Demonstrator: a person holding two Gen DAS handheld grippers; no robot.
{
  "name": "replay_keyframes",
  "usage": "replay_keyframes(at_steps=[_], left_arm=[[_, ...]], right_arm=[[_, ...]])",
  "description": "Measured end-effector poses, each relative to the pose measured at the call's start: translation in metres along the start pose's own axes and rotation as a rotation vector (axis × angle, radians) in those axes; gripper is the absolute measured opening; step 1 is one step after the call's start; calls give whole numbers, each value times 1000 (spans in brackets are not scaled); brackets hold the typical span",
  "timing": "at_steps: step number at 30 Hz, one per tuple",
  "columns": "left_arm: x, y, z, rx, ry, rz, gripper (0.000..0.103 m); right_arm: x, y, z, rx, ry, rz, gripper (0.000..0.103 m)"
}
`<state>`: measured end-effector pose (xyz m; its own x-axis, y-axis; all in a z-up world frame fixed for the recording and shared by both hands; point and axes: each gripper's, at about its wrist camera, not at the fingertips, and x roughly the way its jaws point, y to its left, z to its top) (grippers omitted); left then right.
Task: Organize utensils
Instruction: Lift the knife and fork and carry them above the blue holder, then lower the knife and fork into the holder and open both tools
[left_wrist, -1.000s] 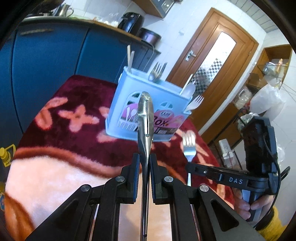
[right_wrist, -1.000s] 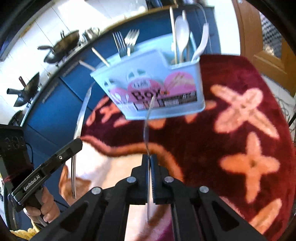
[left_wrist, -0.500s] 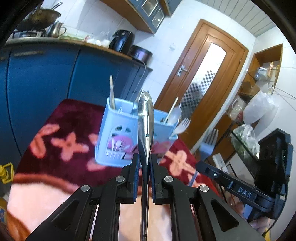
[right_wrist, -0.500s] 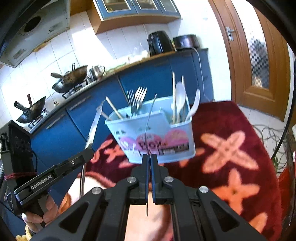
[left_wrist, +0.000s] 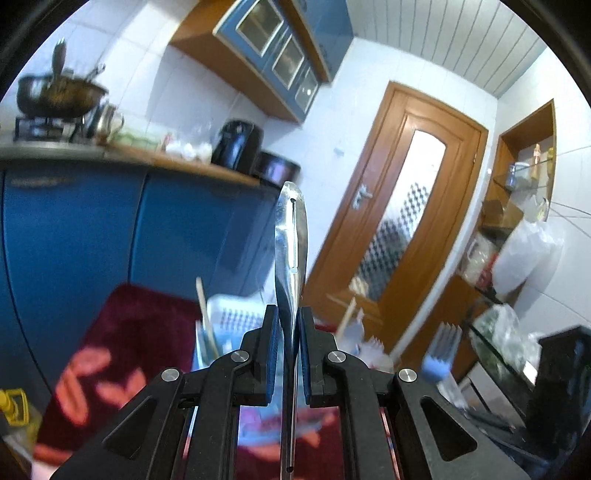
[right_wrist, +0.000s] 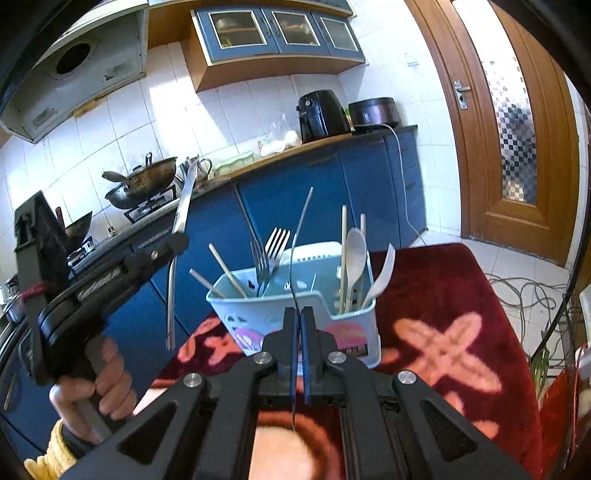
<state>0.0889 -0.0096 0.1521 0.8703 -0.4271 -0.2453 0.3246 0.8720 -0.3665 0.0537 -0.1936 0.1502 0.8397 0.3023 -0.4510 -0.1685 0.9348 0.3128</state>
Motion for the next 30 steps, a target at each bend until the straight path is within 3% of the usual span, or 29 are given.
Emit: replay_keyframes(at_steps=[12, 30], left_arm=[[49, 9, 17, 53, -114, 47, 11], [75, 12, -17, 158, -189, 164, 11]], right_arm=[[7, -11, 20, -16, -51, -15, 4], [46, -11, 55, -73, -153, -92, 4]])
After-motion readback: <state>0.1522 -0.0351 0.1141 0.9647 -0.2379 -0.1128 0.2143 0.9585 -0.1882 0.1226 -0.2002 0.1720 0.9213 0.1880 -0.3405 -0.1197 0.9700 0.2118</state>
